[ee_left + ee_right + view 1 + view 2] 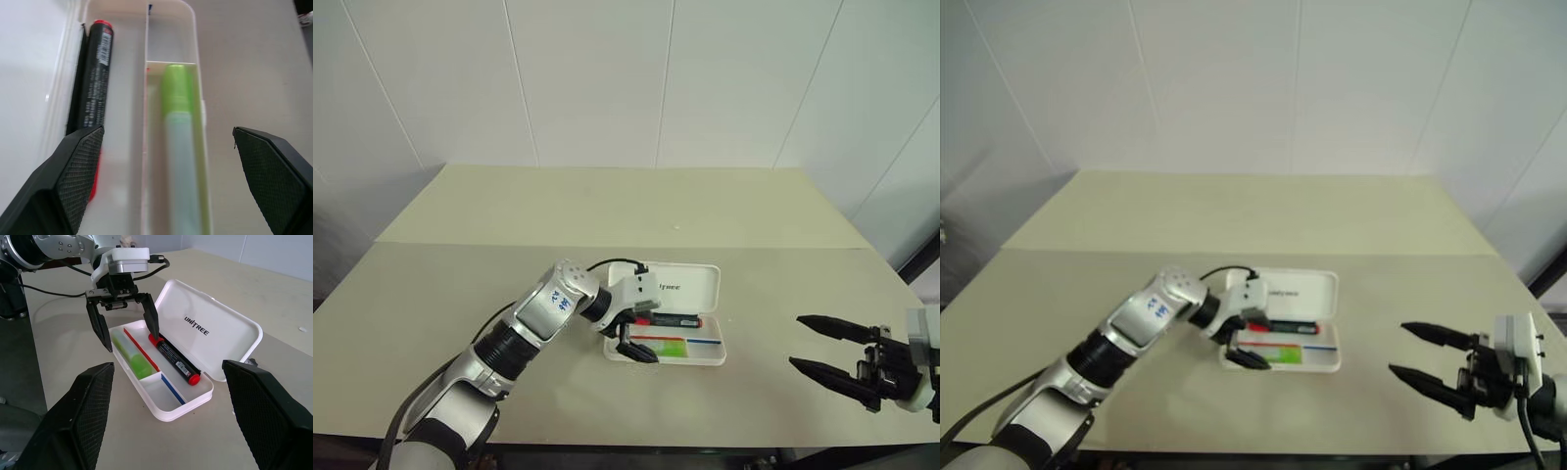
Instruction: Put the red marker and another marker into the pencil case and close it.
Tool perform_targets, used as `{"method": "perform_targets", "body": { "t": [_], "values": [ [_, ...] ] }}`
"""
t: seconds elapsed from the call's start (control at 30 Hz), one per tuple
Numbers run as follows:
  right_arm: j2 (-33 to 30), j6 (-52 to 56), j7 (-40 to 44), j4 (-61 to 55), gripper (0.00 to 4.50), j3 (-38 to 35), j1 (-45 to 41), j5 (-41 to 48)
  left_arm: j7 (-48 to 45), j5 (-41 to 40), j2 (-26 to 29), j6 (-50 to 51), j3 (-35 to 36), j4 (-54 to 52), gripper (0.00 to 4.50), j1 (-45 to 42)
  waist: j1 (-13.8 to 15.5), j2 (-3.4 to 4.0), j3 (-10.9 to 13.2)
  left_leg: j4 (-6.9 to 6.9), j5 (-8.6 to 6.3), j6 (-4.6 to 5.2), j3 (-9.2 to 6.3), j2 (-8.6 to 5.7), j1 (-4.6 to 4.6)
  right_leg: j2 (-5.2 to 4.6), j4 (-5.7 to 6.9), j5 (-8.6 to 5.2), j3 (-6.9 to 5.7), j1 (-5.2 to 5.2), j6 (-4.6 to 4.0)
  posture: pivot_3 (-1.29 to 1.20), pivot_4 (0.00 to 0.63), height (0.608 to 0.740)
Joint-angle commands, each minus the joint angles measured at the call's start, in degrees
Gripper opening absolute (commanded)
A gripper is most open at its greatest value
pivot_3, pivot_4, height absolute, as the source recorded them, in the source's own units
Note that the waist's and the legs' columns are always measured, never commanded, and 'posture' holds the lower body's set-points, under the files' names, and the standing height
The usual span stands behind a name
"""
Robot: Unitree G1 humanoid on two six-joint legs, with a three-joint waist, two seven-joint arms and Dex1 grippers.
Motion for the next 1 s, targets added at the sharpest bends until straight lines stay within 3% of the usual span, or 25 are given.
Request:
{"method": "perform_targets", "body": {
  "t": [0.03,0.4,0.77,1.0],
  "values": [
    [0.24,-1.16,-0.14,-0.1,4.5,-0.36,-0.75,-0.08,1.91,1.77,-0.2,-2.43,0.37,1.83,4.49,-0.27,0.02,0.0,0.0,0.0,0.0,0.0,0.0,0.0,0.0,0.0,0.01,0.0,0.0,0.0,0.0,0.0,0.15,0.74],
    [0.46,-1.31,0.01,0.16,4.5,-0.44,-0.78,-0.11,2.53,2.74,0.3,-4.25,1.24,1.37,4.49,-0.15,0.03,0.0,0.0,0.03,0.0,0.0,-0.01,-0.01,0.0,0.0,0.03,0.01,0.0,0.0,0.01,0.0,0.15,0.74],
    [0.2,-1.58,0.13,0.72,4.5,-1.49,-0.14,-0.09,-0.79,-5.61,6.48,3.85,7.62,-16.29,4.49,4.62,0.0,0.01,0.0,0.01,0.0,0.0,-0.02,0.0,0.0,-0.01,0.08,0.0,0.0,0.0,0.02,0.0,0.15,0.74],
    [0.64,-6.78,-2.73,8.84,4.5,2.02,-8.01,-6.72,-0.31,-15.18,6.98,3.34,18.06,-20.29,4.49,9.4,-0.14,0.01,0.0,0.05,0.02,-0.01,0.05,0.01,0.13,-0.01,0.1,-0.01,0.03,0.07,-0.01,0.0,0.15,0.74]
  ]
}}
